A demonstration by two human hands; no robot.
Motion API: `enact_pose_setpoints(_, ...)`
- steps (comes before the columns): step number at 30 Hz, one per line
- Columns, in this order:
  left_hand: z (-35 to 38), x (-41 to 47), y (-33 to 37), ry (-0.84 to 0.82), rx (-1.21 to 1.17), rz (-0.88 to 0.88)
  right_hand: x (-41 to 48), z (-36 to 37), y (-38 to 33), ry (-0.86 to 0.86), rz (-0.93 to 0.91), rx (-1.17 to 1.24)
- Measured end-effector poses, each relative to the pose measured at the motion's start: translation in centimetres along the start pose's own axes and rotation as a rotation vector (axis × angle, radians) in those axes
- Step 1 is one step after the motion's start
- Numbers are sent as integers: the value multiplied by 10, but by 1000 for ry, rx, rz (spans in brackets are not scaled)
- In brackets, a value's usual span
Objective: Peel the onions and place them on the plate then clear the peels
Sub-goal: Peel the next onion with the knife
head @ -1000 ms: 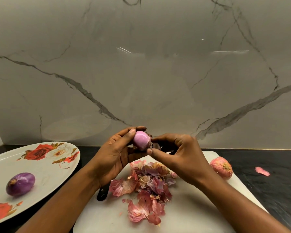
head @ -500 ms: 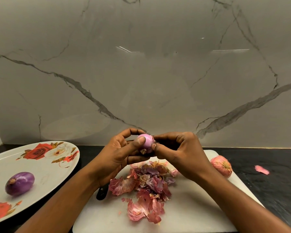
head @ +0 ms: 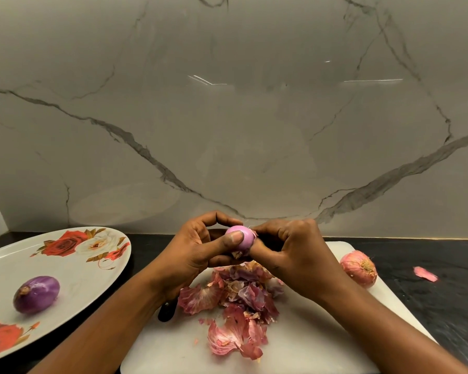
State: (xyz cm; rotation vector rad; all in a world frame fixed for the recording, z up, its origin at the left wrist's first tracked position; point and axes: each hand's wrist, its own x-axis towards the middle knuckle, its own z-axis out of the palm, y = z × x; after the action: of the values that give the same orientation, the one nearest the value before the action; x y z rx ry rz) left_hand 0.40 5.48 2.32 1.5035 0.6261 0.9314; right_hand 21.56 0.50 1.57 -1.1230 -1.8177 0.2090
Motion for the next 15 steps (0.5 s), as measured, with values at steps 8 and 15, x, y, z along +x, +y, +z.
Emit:
enact_pose_setpoints(8, 1, 1, -1, -16, -58, -5, 1, 1, 1, 71, -46, -36)
enact_pose_setpoints(15, 0, 0, 2, -75, -187, -31, 4, -3, 5, 134, 27, 74)
